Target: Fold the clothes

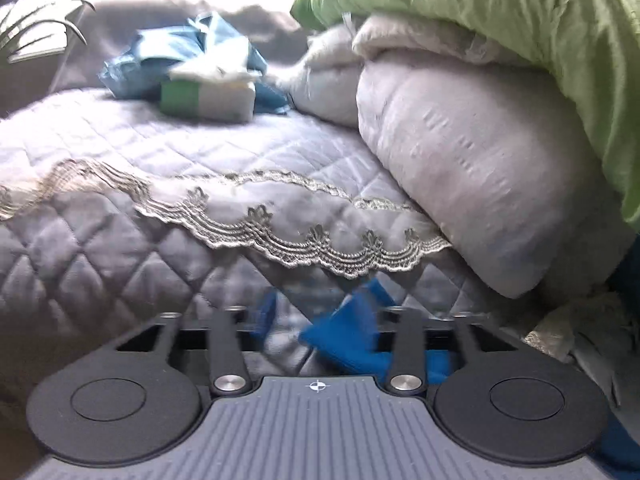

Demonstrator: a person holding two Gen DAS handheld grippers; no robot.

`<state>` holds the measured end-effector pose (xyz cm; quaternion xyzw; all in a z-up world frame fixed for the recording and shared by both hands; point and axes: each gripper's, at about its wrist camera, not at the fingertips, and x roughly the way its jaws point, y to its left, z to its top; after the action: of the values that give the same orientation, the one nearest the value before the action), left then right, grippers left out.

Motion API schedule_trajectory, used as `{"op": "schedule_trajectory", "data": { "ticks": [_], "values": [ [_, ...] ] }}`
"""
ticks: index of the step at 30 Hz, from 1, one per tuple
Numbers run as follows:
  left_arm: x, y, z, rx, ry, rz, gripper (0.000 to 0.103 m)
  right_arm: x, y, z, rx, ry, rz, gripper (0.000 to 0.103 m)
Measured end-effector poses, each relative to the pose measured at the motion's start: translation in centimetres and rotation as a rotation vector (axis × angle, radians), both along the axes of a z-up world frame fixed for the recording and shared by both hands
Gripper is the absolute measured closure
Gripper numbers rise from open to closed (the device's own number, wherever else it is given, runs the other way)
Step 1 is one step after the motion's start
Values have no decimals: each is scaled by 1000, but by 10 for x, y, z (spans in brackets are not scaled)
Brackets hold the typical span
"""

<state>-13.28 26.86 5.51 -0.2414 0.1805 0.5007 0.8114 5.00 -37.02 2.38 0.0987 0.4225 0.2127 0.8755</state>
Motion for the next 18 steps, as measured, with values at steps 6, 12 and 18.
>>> {"op": "schedule_trajectory", "data": {
  "ticks": [6,12,18],
  "values": [
    [7,-36,31,53,-48,-139,45,-2,-4,5,13,-28,-19,0],
    [37,-98,83,197,-111,-398,33,-3,-10,10,4,-73,-65,0],
    [74,-183,117,414,-78,-771,24,-6,-11,14,-8,-114,-77,0]
  ]
}}
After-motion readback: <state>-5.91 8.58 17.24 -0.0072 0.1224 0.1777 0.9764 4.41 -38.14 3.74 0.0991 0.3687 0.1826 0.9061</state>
